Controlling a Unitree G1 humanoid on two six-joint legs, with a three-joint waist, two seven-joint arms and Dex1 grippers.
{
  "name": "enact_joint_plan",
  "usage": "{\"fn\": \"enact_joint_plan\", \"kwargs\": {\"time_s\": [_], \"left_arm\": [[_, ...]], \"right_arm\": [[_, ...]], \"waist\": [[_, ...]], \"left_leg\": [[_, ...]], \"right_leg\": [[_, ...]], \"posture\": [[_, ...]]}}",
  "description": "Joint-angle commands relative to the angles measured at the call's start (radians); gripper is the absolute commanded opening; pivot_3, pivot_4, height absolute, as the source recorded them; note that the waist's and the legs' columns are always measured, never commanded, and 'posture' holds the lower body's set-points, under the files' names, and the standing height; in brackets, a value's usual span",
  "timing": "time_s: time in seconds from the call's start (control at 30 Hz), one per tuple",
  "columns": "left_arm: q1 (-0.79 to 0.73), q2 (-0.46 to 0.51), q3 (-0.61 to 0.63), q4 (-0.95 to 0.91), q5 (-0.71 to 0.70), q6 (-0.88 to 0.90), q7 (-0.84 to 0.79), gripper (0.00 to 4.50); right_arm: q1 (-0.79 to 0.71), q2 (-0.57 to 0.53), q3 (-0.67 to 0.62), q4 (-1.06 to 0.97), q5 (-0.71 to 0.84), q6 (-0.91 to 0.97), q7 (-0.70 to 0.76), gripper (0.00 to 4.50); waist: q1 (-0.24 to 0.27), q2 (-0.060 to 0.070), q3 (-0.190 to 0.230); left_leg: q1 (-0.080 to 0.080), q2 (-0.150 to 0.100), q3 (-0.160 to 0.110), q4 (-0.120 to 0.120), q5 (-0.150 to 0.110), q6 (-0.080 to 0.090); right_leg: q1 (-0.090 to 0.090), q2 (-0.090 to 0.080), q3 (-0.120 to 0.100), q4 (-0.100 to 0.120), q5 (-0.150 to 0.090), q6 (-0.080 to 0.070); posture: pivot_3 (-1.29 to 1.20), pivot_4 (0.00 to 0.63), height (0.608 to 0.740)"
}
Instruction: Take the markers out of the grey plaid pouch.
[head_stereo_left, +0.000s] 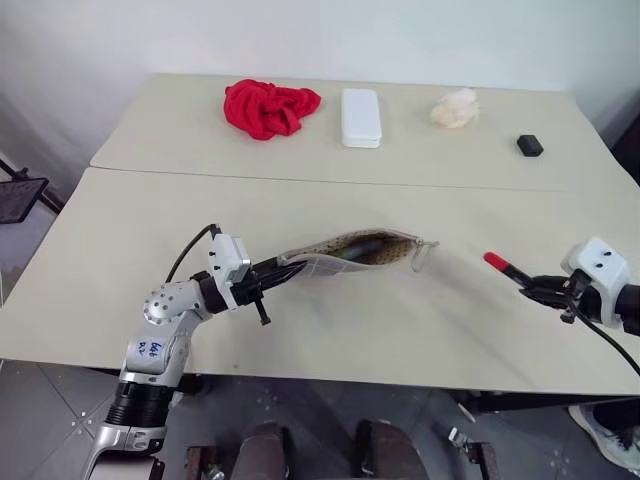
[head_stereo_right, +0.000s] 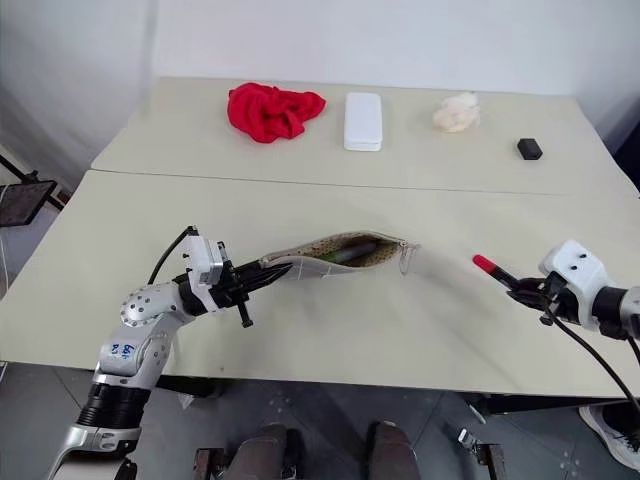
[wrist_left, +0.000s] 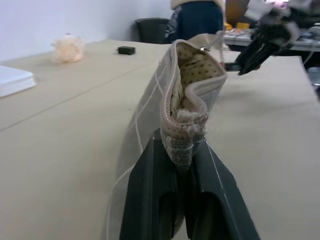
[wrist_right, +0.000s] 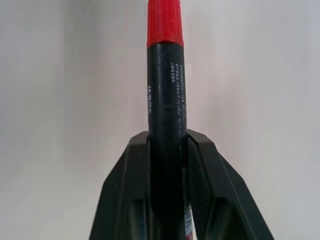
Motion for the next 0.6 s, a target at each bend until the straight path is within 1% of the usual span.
{"fn": "enact_joint_plan", "kwargs": {"time_s": [0.03, 0.07, 0.1, 0.2, 0.27, 0.4, 0.5, 0.6], "left_arm": [[-0.02, -0.009, -0.001, -0.058, -0.043, 0.013, -0.021, 0.06], [-0.024, -0.011, -0.003, -0.057, -0.037, 0.007, -0.021, 0.06], [-0.027, -0.013, -0.004, -0.056, -0.031, 0.002, -0.019, 0.06], [-0.034, -0.021, -0.018, -0.054, -0.026, -0.015, -0.036, 0.06], [-0.037, -0.026, -0.028, -0.052, -0.019, -0.024, -0.043, 0.06], [-0.037, -0.027, -0.043, -0.046, -0.002, -0.042, -0.054, 0.06], [-0.042, -0.03, -0.049, -0.036, 0.004, -0.049, -0.057, 0.06], [-0.055, -0.03, -0.069, -0.011, 0.018, -0.067, -0.08, 0.06]], "right_arm": [[-0.038, 0.001, -0.005, 0.045, -0.022, 0.02, -0.071, 0.6], [-0.038, 0.0, -0.001, 0.053, -0.021, 0.018, -0.067, 1.32], [-0.037, -0.002, 0.002, 0.059, -0.019, 0.015, -0.063, 1.55], [-0.024, -0.012, 0.004, 0.08, -0.023, -0.003, -0.057, 2.56], [-0.019, -0.026, -0.011, 0.095, -0.02, -0.048, -0.049, 3.26], [-0.014, -0.066, -0.06, 0.091, 0.031, -0.129, 0.042, 4.47], [-0.059, -0.12, -0.109, 0.05, 0.12, -0.056, 0.134, 4.47], [-0.2, -0.176, -0.08, -0.1, 0.239, 0.066, 0.232, 4.47]], "waist": [[-0.005, 0.0, 0.0], [-0.006, 0.0, 0.0], [-0.006, 0.0, 0.0], [-0.005, 0.0, 0.0], [-0.001, 0.0, 0.0], [0.004, 0.0, 0.0], [0.003, 0.002, 0.0], [-0.006, 0.004, 0.0]], "left_leg": [[0.0, 0.0, 0.0, 0.0, 0.0, 0.0], [0.001, 0.0, 0.0, 0.0, 0.0, 0.0], [0.001, 0.0, 0.0, -0.001, 0.0, 0.0], [0.001, 0.0, 0.0, -0.001, 0.0, 0.0], [0.001, 0.0, 0.0, -0.001, 0.0, 0.0], [0.001, 0.0, 0.0, 0.0, 0.0, 0.0], [0.001, 0.0, 0.0, 0.0, 0.0, 0.0], [0.001, 0.0, 0.001, 0.0, 0.0, 0.0]], "right_leg": [[0.0, 0.0, 0.0, 0.0, 0.0, 0.0], [0.0, 0.0, 0.0, 0.0, 0.0, 0.0], [0.0, 0.0, 0.0, 0.0, 0.0, 0.0], [0.0, 0.0, 0.0, 0.0, 0.0, 0.0], [0.0, 0.0, 0.0, 0.0, 0.0, 0.0], [0.0, 0.0, 0.001, -0.003, 0.0, 0.0], [0.001, 0.0, 0.001, -0.005, 0.0, 0.0], [0.0, 0.001, 0.001, -0.005, 0.0, 0.0]], "posture": [[0.0, 0.15, 0.74], [0.0, 0.15, 0.74], [0.0, 0.15, 0.74], [0.0, 0.15, 0.74], [0.0, 0.15, 0.74], [0.0, 0.15, 0.74], [0.0, 0.15, 0.74], [0.0, 0.15, 0.74]]}}
